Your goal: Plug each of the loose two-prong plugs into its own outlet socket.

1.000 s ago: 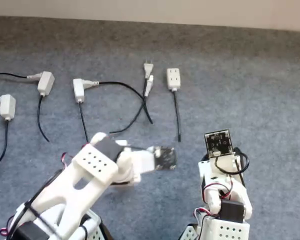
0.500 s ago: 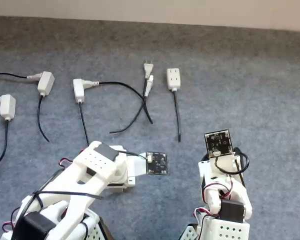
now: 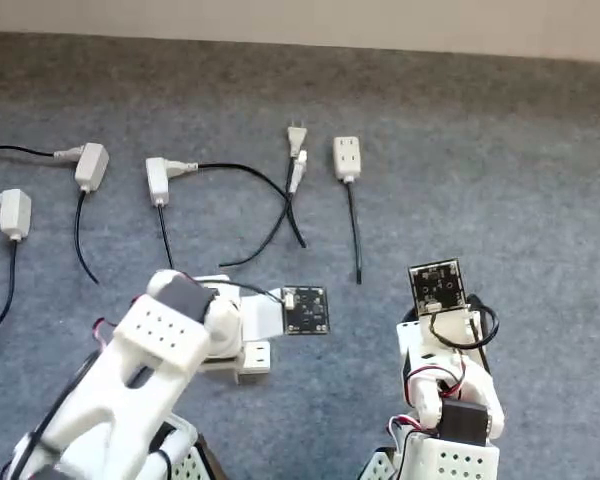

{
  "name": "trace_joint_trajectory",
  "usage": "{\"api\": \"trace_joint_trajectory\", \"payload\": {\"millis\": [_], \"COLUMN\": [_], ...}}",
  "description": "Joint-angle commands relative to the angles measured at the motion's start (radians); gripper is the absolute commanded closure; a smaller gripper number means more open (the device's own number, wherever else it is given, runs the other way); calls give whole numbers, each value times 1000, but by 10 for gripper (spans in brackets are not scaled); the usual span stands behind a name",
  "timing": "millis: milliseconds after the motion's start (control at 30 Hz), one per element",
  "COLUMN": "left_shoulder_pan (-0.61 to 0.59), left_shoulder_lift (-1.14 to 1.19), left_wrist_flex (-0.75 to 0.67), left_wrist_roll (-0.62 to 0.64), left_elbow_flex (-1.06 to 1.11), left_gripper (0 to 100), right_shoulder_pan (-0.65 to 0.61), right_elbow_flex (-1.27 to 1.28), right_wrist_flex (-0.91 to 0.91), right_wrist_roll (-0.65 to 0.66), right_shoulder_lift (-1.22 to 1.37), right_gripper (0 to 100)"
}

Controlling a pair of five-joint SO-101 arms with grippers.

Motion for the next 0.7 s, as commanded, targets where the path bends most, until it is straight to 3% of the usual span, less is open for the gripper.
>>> {"api": "trace_joint_trajectory", "payload": {"millis": [0, 133, 233, 333, 500, 667], "left_shoulder_pan": [-44, -223, -377, -463, -384, -274], "left_shoulder_lift": [-171, -236, -240, -234, -154, 259], "left_wrist_flex": [104, 66, -66, -241, -394, -394], "left_wrist_roll": [20, 176, 422, 517, 549, 632], "left_elbow_flex": [-130, -159, -111, -76, -160, -470], "left_gripper": [744, 744, 744, 744, 744, 744], "right_shoulder_pan": [-10, -8, -10, -10, -12, -12], "right_elbow_flex": [137, 131, 101, 62, 113, 119], "right_wrist_flex": [-16, -8, 12, 48, 54, 51], "right_wrist_roll": [14, 14, 14, 14, 14, 14], "right_shoulder_lift": [-4, -4, -4, -4, -7, -10], "right_gripper": [735, 735, 735, 735, 735, 735]}}
